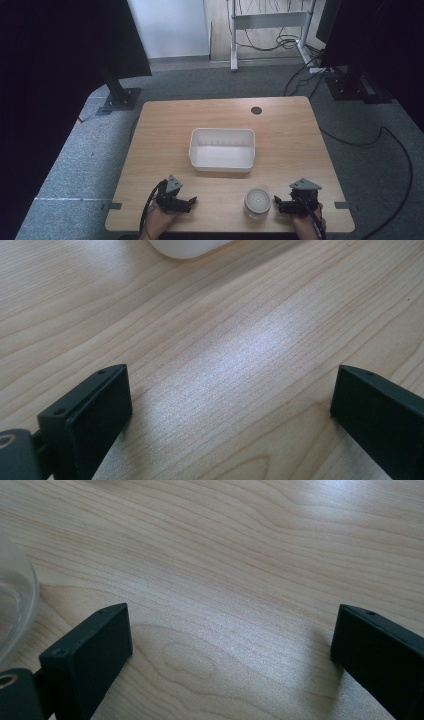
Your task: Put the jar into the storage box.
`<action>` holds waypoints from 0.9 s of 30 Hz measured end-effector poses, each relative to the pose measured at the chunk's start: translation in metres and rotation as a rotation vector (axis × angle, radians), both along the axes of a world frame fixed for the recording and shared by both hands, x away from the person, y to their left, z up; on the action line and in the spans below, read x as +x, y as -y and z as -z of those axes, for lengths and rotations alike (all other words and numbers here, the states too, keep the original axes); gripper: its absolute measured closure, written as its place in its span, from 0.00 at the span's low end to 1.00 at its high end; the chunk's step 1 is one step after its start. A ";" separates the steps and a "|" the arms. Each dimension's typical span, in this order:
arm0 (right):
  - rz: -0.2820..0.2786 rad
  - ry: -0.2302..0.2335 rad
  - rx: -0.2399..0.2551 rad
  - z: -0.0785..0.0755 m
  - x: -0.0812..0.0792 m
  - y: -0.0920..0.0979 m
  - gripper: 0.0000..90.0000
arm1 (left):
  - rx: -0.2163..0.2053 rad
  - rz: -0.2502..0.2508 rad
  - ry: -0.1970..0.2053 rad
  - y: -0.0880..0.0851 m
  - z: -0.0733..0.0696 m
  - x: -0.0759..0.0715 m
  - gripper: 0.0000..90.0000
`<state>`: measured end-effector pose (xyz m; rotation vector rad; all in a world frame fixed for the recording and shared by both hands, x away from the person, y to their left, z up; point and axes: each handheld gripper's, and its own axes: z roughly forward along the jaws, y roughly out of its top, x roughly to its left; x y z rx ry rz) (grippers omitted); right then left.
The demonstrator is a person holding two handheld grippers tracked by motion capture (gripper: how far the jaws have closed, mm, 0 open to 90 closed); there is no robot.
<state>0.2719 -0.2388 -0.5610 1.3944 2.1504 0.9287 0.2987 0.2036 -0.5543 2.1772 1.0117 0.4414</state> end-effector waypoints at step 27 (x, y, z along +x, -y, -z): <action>0.000 0.000 0.000 0.000 0.000 0.000 0.03 | -0.032 -0.014 -0.009 -0.003 -0.008 -0.005 0.09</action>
